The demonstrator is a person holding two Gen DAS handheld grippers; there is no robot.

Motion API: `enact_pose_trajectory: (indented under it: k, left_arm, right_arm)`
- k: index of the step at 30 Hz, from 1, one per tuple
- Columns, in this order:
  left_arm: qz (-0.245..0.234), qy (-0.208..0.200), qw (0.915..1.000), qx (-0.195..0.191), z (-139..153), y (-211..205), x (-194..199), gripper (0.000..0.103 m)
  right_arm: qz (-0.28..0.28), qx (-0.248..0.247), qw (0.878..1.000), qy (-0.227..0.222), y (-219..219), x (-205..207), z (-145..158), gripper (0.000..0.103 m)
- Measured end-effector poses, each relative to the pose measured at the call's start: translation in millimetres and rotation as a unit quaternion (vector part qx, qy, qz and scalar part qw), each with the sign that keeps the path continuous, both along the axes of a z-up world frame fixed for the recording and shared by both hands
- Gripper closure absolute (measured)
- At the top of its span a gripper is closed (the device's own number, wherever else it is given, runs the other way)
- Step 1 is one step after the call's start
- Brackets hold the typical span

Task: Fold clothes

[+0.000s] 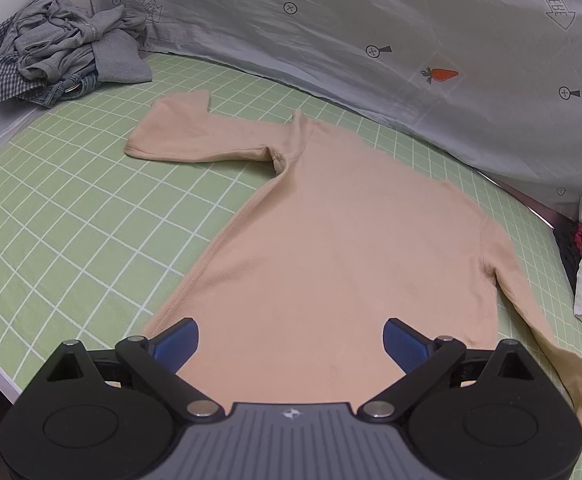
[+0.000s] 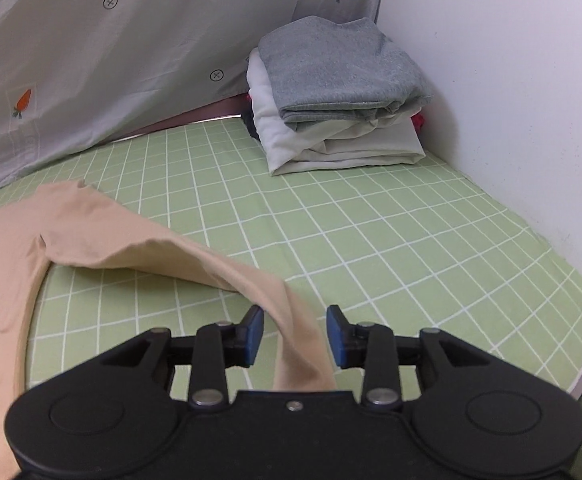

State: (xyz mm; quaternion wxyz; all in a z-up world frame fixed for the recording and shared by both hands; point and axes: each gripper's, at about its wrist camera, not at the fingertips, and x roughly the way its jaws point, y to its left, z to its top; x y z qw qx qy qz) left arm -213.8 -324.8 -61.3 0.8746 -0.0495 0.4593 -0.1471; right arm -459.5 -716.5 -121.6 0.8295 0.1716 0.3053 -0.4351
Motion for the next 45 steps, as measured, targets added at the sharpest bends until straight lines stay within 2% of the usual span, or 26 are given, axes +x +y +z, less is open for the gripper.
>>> enact_pose_trajectory:
  k: [2, 3, 4, 6, 8, 13, 16, 19, 20, 22, 24, 26, 29, 32, 34, 38, 40, 42, 45]
  left_arm:
    - [0.0, -0.003, 1.0, 0.0, 1, -1, 0, 0.005]
    - [0.0, -0.004, 1.0, 0.0, 2, -2, 0, 0.005]
    - [0.0, -0.004, 1.0, 0.001, 2, -3, 0, 0.005]
    - [0.001, -0.001, 1.0, 0.001, 0, -3, 1, 0.004]
    - [0.005, 0.003, 1.0, -0.001, -1, -3, 2, 0.004]
    - [0.009, 0.007, 0.9999, 0.002, -3, -2, 2, 0.004]
    - [0.014, 0.015, 0.9998, 0.003, -6, -1, 4, 0.004]
    - [0.016, 0.017, 0.9997, 0.0, -6, 0, 5, 0.004]
    - [0.016, 0.017, 0.9997, 0.0, -6, 0, 6, 0.004]
    - [0.016, 0.017, 0.9997, -0.001, -6, 0, 6, 0.004]
    - [0.015, 0.02, 0.9997, -0.001, -7, -1, 7, 0.004]
    - [0.014, 0.02, 0.9997, 0.0, -7, -1, 7, 0.004]
    - [0.012, 0.019, 0.9998, 0.002, -7, -2, 8, 0.004]
    - [0.013, 0.019, 0.9997, 0.004, -6, -3, 8, 0.004]
    - [0.015, 0.019, 0.9997, 0.006, -6, -2, 7, 0.004]
    - [0.02, 0.021, 0.9996, 0.007, -6, 1, 7, 0.004]
    - [0.02, 0.022, 0.9995, 0.007, -6, 1, 7, 0.004]
    - [0.021, 0.022, 0.9995, 0.007, -6, 2, 6, 0.004]
    - [0.022, 0.02, 0.9995, 0.008, -5, 4, 5, 0.004]
  right_arm:
    - [-0.001, 0.006, 1.0, -0.022, 0, 1, 6, 0.06]
    - [0.004, -0.004, 1.0, -0.018, 2, 4, 10, 0.055]
    - [0.011, -0.018, 1.0, -0.01, 6, 7, 13, 0.052]
    - [0.032, -0.031, 0.999, 0.028, 10, 18, 10, 0.038]
    - [0.051, -0.026, 0.996, 0.066, 11, 28, -1, 0.041]
    - [0.092, 0.066, 0.993, 0.038, 11, 26, -14, 0.048]
    - [0.123, 0.093, 0.987, 0.053, 17, 28, -21, 0.054]
    - [0.097, 0.093, 0.991, 0.027, 19, 20, -18, 0.054]
    - [0.08, 0.092, 0.993, 0.001, 17, 13, -13, 0.054]
    - [0.037, 0.099, 0.993, -0.056, 10, -1, -2, 0.048]
    - [-0.017, 0.102, 0.991, -0.088, 1, -12, 3, 0.033]
    - [-0.059, 0.106, 0.989, -0.086, -9, -17, 0, 0.026]
    - [-0.086, 0.111, 0.989, -0.04, -20, -16, -12, 0.027]
    - [-0.078, 0.115, 0.99, -0.001, -22, -13, -24, 0.04]
    - [-0.072, 0.114, 0.991, 0.006, -21, -14, -28, 0.055]
    - [-0.06, 0.1, 0.993, 0.035, -20, -13, -32, 0.072]
    - [-0.054, 0.088, 0.993, 0.052, -21, -13, -31, 0.093]
    - [-0.049, 0.076, 0.994, 0.068, -22, -13, -31, 0.098]
    - [-0.049, 0.056, 0.993, 0.095, -28, -16, -31, 0.099]
